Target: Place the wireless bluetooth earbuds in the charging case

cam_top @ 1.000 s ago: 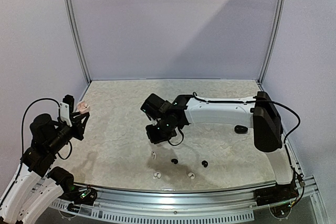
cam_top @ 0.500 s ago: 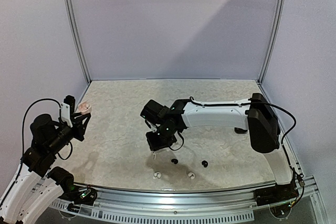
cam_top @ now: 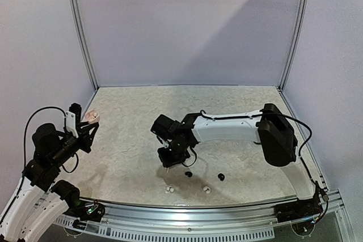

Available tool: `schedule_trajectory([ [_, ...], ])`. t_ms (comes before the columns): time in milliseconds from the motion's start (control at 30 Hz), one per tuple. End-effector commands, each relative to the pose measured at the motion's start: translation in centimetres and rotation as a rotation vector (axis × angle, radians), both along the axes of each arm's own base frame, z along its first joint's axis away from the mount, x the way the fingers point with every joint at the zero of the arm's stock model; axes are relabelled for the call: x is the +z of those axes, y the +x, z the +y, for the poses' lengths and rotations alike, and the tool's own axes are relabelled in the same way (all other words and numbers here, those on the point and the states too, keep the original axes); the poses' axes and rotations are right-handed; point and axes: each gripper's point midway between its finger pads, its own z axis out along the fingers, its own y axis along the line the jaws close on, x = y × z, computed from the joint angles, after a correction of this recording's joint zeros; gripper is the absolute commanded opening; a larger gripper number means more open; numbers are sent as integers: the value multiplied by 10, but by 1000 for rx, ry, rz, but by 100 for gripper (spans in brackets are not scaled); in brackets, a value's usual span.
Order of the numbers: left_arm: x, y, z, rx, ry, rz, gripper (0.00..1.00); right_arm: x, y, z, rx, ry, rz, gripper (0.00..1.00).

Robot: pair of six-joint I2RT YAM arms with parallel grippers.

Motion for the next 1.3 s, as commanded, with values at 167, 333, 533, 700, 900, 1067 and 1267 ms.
schedule_trajectory([
  [167,0,1,1,0,-4,-15,0,-14,-12,3,26,-54,-8,27],
  [333,0,0,0,-7,-4,-16,0,-15,-11,5,25,-51,-17,18],
  [533,2,-2,-4,-34,-5,-21,0,4,-5,11,33,-17,-58,8],
  [700,10,-9,-16,-114,-9,-36,0,76,21,21,56,44,-237,5],
  [900,49,-30,-45,-324,25,-150,0,235,43,30,135,225,-679,0],
  [1067,76,-49,-63,-470,29,-220,0,352,20,42,232,387,-1030,0],
  [1267,108,-47,-72,-516,-14,-272,0,419,-31,75,360,531,-1280,0],
])
